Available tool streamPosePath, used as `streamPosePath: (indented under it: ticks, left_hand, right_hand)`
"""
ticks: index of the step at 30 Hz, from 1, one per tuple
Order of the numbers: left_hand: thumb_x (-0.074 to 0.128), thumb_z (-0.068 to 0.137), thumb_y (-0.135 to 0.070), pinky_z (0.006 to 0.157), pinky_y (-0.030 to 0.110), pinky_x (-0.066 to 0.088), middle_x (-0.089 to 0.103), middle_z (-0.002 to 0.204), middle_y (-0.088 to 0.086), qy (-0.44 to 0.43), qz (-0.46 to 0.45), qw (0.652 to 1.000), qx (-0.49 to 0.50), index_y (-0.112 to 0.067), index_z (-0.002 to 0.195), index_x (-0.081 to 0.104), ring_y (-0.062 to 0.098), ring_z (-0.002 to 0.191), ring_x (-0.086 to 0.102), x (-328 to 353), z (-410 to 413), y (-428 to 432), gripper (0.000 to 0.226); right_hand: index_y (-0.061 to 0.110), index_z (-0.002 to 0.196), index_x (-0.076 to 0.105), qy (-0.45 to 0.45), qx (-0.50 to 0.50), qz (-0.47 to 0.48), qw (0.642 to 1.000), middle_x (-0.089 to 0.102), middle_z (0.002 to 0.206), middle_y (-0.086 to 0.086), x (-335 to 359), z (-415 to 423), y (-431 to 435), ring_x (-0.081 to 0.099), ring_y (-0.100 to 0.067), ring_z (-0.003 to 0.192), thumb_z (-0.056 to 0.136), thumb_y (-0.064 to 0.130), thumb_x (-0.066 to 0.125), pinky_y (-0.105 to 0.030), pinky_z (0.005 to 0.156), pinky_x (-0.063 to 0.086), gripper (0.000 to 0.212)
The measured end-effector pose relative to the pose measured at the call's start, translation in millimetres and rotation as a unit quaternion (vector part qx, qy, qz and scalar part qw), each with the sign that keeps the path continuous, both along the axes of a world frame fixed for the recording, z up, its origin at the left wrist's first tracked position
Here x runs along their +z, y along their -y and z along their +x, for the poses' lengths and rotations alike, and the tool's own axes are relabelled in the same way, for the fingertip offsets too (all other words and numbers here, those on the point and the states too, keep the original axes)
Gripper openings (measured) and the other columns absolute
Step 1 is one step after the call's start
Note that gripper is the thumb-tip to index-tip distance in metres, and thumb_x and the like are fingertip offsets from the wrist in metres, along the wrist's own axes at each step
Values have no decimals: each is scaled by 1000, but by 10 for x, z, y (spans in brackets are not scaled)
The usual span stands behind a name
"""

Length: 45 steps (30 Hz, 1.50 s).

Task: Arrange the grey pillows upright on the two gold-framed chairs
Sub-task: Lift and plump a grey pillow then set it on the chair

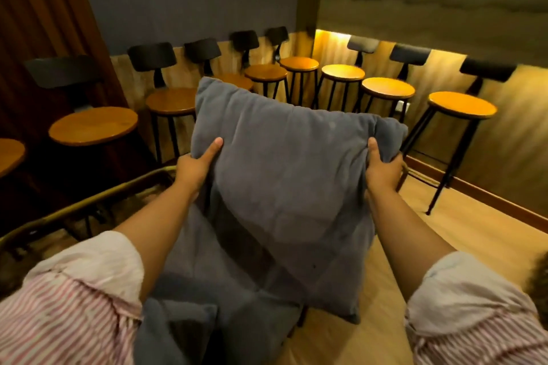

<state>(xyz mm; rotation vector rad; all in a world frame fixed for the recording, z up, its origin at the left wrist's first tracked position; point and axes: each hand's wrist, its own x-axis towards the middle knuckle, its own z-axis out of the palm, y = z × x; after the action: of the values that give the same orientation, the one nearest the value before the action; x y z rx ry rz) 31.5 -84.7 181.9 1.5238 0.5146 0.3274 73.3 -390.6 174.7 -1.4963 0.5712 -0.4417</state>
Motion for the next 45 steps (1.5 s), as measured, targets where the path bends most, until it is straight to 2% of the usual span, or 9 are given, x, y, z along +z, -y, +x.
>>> streamPosePath:
  ticks: [11,16,23,31,36,38,40,43,45]
  left_hand:
    - [62,80,-56,100,38,42,60,131,14,15,22,999,-20,-5,131,53,33,124,53,-213,908,2025,73]
    - [63,78,-57,108,42,39,50,142,9,24,22,999,-25,-12,138,42,32,131,46,-336,1313,2491,79]
    - [58,85,-49,114,51,30,32,155,8,20,51,998,-29,-23,150,17,33,140,34,-614,2332,2682,81]
    - [56,89,-44,112,46,33,36,152,6,1,37,999,-13,-21,148,24,31,137,38,-961,4033,2444,72]
    - [55,89,-45,111,49,32,33,153,8,-61,41,997,18,-21,149,20,35,137,36,-1195,4934,2153,74]
    - [58,87,-48,113,50,29,26,156,7,-102,53,993,27,-23,150,13,36,140,32,-1365,5174,2050,82]
    - [63,79,-56,116,50,23,14,160,7,-157,95,982,-44,-29,151,4,36,144,23,-1554,5312,2026,98]
    - [55,77,-67,118,56,5,-16,161,11,-294,220,909,-195,-41,149,-9,41,147,-7,-1885,5407,2174,100]
    - [48,77,-71,115,62,-3,-26,158,10,-325,247,888,-214,-46,146,-14,43,145,-19,-2036,5423,2279,96]
  right_hand:
    - [19,141,36,4,0,-34,999,51,140,-9,84,675,2006,47,-34,128,82,61,54,-46,104,37,74]
    - [20,141,36,4,15,-51,999,51,139,-9,35,1121,2520,48,-34,127,83,59,54,-47,102,40,71]
    - [22,139,38,-23,22,-66,997,54,135,-9,-227,2177,2703,52,-34,122,83,61,53,-49,98,45,71]
    - [25,134,42,-61,66,-86,992,56,131,-7,-546,4137,2497,53,-33,119,82,62,53,-53,98,45,65]
    - [21,135,40,-71,115,-125,983,56,124,-7,-745,5263,2124,54,-29,113,86,59,49,-44,93,44,63]
    - [20,140,31,-86,158,-144,973,52,130,-10,-930,5603,1948,52,-32,117,81,67,46,-46,98,43,77]
    - [27,149,14,-141,229,-200,942,32,151,-16,-1209,5779,1807,35,-41,135,68,80,43,-56,108,33,101]
    - [36,150,-4,-257,310,-355,844,-6,161,-12,-1621,5814,1709,1,-38,147,71,83,40,-60,116,10,102]
    - [37,150,-6,-272,310,-389,824,-11,161,-13,-1754,5823,1733,-6,-37,147,73,82,38,-60,116,4,100]
